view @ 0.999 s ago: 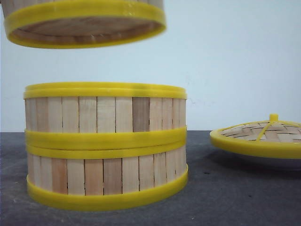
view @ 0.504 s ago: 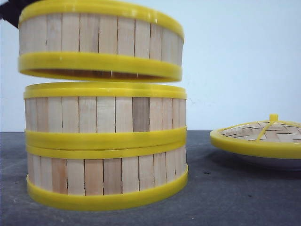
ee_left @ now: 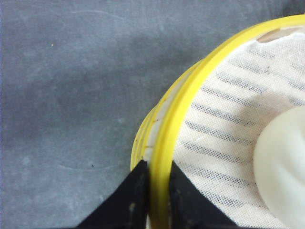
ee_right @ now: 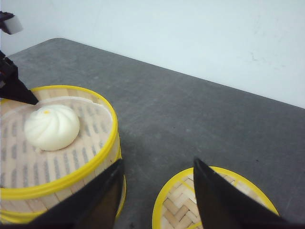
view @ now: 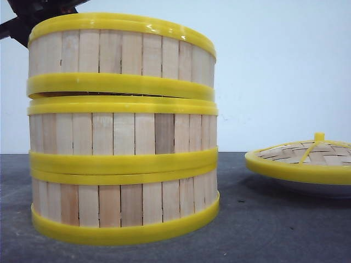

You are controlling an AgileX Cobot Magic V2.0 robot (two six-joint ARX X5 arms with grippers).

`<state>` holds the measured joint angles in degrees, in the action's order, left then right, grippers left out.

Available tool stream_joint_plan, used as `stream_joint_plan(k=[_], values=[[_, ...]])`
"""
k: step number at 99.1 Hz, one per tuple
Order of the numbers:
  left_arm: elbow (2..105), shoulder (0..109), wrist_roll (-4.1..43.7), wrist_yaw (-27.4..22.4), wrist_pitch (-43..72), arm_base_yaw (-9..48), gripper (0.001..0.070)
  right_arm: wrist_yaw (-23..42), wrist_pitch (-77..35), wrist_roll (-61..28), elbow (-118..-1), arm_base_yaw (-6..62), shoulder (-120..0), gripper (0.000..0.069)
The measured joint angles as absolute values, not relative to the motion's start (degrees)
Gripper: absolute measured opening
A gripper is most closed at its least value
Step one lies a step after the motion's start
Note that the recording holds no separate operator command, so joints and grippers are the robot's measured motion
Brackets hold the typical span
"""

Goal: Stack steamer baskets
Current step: 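Release the basket and withdraw the left gripper upward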

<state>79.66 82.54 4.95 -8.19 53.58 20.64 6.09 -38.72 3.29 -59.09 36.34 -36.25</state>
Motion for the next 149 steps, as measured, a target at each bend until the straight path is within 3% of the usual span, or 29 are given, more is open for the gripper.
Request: stream_joint_plan(k=[88, 94, 105, 112, 131, 149], values=[[78.67, 82.96, 4.89, -8.27, 53.32, 21.12, 0.0027, 6.11, -38.70, 3.29, -59.09, 36.34, -36.25, 0.0275], [78.56, 82.96, 4.91, -8.32, 53.39, 21.12, 0.0062, 6.09, -38.70, 3.29, -59.09, 36.34, -36.25, 0.0275], [77.54, 83.11, 4.93, -8.32, 54.43, 21.12, 0.0206, 6.09, -38.70, 3.29, -59.09, 36.34, -36.25, 0.0293], [77.54, 83.20, 4.93, -8.32, 53.82, 21.12, 0.0254, 6.09, -38.72, 3.29, -59.09, 36.34, -36.25, 0.0321], [77.47, 81.60, 4.93, -8.32, 50.33, 20.47, 0.0276, 6.24, -39.64, 3.38, -59.09, 36.34, -36.25, 0.0370], [77.47, 71.81, 5.23, -8.19, 44.36, 19.62, 0.0276, 9.41, -41.60, 4.84, -59.09, 36.25, -37.78, 0.0372]])
